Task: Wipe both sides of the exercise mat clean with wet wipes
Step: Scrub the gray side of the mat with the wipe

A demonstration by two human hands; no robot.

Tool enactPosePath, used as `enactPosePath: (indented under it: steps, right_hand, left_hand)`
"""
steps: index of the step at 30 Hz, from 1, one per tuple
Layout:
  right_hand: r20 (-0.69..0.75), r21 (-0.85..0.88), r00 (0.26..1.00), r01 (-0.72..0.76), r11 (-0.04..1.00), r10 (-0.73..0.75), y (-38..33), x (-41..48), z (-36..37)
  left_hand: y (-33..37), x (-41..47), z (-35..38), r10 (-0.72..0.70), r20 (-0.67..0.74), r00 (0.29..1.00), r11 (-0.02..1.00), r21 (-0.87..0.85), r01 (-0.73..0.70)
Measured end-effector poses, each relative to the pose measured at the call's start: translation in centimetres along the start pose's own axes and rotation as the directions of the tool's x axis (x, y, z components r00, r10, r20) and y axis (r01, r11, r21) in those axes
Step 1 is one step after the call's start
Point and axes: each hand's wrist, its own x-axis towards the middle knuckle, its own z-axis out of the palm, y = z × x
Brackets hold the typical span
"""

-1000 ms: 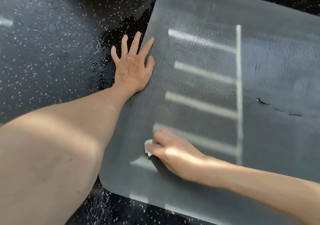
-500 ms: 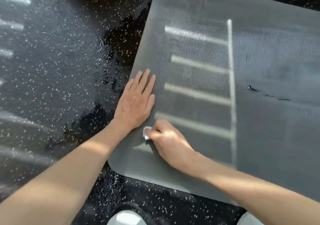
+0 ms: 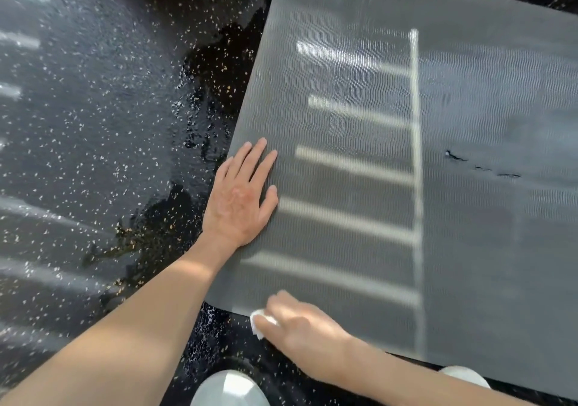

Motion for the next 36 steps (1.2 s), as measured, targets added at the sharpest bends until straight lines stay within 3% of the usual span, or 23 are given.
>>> enactPosePath:
  steps: [2, 3, 5, 6, 8, 10, 13, 15, 17, 18, 19, 22, 24, 25, 27, 28, 29, 31, 33, 34, 36]
  right_hand:
    - [-0.062, -0.219, 0.997, -0.066, 0.973, 0.054, 1.0, 0.8, -1.9]
    - [-0.103, -0.212, 0.989, -0.130, 0.969, 0.111, 1.2, 1.0, -2.3]
    - [-0.128, -0.102, 0.990, -0.077, 0.992, 0.063, 1.6, 0.3, -1.3]
    - [-0.064, -0.048, 0.997, -0.036, 0.998, 0.033, 1.7, -0.4, -0.3]
    - [0.089, -0.111, 0.994, 0.069, 0.991, -0.059, 1.2, -1.4, 0.1]
    - [0.034, -0.206, 0.991, 0.136, 0.969, -0.132, 2.3, -0.6, -1.4]
    - [-0.213, -0.072, 0.970, -0.133, 0.989, 0.115, 3.6, 1.5, -5.0]
    - [-0.194, -0.138, 0.969, -0.184, 0.973, 0.156, 3.8, 1.1, -4.8]
    - [-0.091, -0.129, 0.995, 0.027, 0.991, -0.039, 3.5, -0.5, -3.5]
    - [-0.029, -0.213, 0.983, 0.172, 0.962, -0.182, 3.5, -0.5, -3.7]
    - [-0.037, -0.280, 0.977, 0.193, 0.940, -0.211, 3.8, 0.1, -4.9]
    - [-0.343, -0.277, 0.938, -0.160, 0.947, 0.058, 6.7, 3.3, -9.4]
    - [-0.467, -0.306, 0.879, -0.258, 0.916, 0.092, 7.8, 4.2, -10.0]
    - [-0.415, -0.363, 0.909, -0.212, 0.907, 0.047, 7.3, 3.8, -10.1]
    - [-0.220, -0.306, 0.969, 0.039, 0.951, -0.110, 6.7, 2.6, -8.9]
    - [-0.118, -0.268, 0.987, 0.078, 0.960, -0.113, 6.5, 2.3, -9.3]
    - [-0.114, -0.264, 0.989, 0.066, 0.962, -0.099, 7.0, 2.6, -10.4]
    - [-0.383, -0.263, 0.924, -0.108, 0.959, -0.001, 9.0, 4.5, -13.1]
    - [-0.521, -0.365, 0.851, -0.292, 0.884, 0.065, 10.3, 5.5, -14.2]
    - [-0.536, -0.376, 0.843, -0.278, 0.884, 0.037, 10.3, 5.2, -13.4]
    - [-0.344, -0.294, 0.938, -0.060, 0.954, -0.047, 8.8, 4.0, -11.4]
  left_hand:
    - [-0.1, 0.1, 0.0, -0.005, -0.002, 1.000, 1.000, 0.002, 0.005]
    - [0.0, 0.1, 0.0, -0.006, 0.000, 1.000, 1.000, 0.000, 0.006]
    - [0.0, 0.1, -0.1, -0.007, -0.007, 1.000, 1.000, -0.002, 0.007]
    - [0.0, 0.1, 0.0, -0.005, -0.010, 1.000, 1.000, -0.002, 0.004]
    - [-0.1, 0.1, -0.1, -0.003, -0.010, 1.000, 1.000, 0.000, 0.003]
    - [-0.1, 0.1, -0.1, -0.006, -0.010, 1.000, 1.000, 0.004, 0.006]
    - [-0.1, 0.2, -0.1, -0.004, -0.003, 1.000, 1.000, 0.001, 0.004]
    - [-0.2, 0.2, -0.1, -0.006, -0.006, 1.000, 1.000, 0.002, 0.006]
    - [-0.2, 0.2, -0.1, -0.003, -0.004, 1.000, 1.000, 0.001, 0.003]
    - [-0.1, 0.2, -0.1, -0.004, -0.005, 1.000, 1.000, 0.001, 0.004]
    - [-0.1, 0.2, -0.2, -0.004, -0.008, 1.000, 1.000, 0.003, 0.004]
    - [-0.1, 0.2, -0.2, -0.005, -0.012, 1.000, 1.000, -0.001, 0.005]
    - [0.0, 0.2, -0.1, -0.003, -0.019, 1.000, 1.000, -0.014, 0.003]
    - [-0.1, 0.2, -0.1, -0.004, -0.025, 1.000, 1.000, -0.016, 0.003]
    - [-0.1, 0.2, -0.1, 0.000, -0.031, 1.000, 1.000, -0.014, -0.001]
    - [-0.2, 0.2, -0.2, 0.001, -0.031, 1.000, 1.000, -0.011, -0.002]
    - [-0.2, 0.3, -0.2, 0.003, -0.034, 0.999, 1.000, -0.010, -0.003]
    - [-0.1, 0.3, -0.2, 0.001, -0.036, 0.999, 1.000, -0.012, -0.002]
    - [0.0, 0.3, -0.1, 0.000, -0.044, 0.999, 1.000, -0.018, -0.001]
    - [0.0, 0.3, -0.1, 0.000, -0.046, 0.999, 1.000, -0.025, -0.001]
    - [0.0, 0.7, -0.4, -0.003, -0.059, 0.998, 0.999, -0.052, 0.000]
